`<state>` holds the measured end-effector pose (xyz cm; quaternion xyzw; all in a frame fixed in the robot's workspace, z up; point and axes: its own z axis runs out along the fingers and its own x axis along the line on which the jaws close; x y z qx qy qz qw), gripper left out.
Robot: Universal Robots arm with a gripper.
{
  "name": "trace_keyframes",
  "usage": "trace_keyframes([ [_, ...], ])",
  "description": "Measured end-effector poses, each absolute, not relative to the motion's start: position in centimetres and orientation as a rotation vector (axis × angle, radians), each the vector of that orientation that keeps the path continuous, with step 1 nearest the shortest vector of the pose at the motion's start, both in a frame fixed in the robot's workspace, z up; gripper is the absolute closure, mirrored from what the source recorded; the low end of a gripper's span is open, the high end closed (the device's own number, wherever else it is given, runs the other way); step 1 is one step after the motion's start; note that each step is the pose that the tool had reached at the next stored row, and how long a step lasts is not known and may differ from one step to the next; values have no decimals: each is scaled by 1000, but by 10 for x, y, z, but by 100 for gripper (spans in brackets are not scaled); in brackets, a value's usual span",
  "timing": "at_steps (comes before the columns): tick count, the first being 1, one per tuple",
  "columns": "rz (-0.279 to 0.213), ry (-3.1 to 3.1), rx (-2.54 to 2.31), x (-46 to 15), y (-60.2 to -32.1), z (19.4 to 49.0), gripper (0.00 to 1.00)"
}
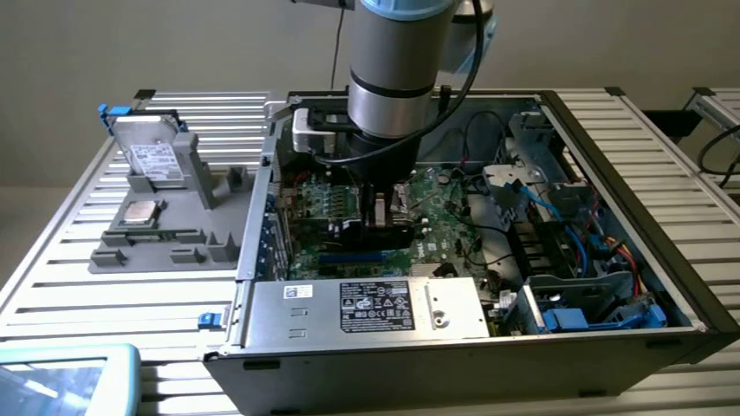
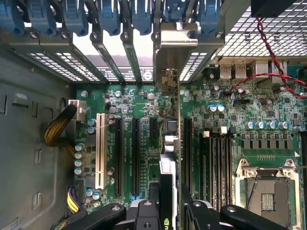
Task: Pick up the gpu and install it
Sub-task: 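Insert the gpu into the slot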
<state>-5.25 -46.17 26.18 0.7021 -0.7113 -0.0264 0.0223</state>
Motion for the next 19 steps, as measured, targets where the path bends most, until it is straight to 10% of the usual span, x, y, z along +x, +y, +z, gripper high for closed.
trace_keyframes([
  [19,-79,-2202,2173,-53,-461,257,73],
])
